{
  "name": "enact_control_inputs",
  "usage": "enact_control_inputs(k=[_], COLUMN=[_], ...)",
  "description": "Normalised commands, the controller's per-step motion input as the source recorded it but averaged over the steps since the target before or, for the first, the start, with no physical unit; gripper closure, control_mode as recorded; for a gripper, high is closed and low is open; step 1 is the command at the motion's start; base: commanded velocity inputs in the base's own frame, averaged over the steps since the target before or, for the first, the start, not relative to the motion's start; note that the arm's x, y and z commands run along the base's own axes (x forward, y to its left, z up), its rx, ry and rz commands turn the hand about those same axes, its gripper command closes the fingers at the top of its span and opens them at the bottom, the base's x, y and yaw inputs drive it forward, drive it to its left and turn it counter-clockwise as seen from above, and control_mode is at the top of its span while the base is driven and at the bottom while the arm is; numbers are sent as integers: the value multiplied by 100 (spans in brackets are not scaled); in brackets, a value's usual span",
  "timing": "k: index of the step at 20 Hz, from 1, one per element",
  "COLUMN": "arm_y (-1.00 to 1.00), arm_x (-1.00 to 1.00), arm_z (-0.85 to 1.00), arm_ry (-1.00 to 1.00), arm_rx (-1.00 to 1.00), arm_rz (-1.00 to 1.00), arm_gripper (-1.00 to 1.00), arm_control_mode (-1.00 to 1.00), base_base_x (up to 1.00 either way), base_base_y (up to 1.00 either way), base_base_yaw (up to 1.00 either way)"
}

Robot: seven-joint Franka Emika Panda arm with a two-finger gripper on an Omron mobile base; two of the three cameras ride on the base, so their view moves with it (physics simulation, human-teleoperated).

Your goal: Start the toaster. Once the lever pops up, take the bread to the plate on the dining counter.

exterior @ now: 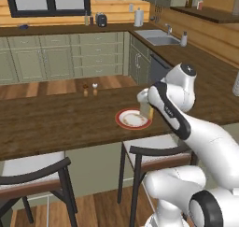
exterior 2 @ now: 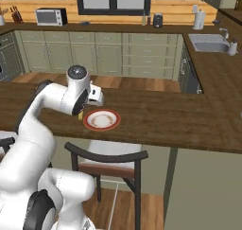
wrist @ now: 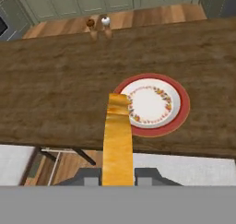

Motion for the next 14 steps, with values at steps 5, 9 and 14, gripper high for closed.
enact_control_inputs(k=[5,9,14], arm_y=[3,0,0], arm_x=[100,75,64], arm_z=[-64,-40,-36], arm_ry=[15,-4,-1], arm_rx=[0,0,0], arm_rz=[0,0,0], arm_gripper=[100,100,100], arm_control_mode=[-100,-100,-100], base_base_x=[0,0,0], base_base_y=[0,0,0], base_base_yaw=[0,0,0])
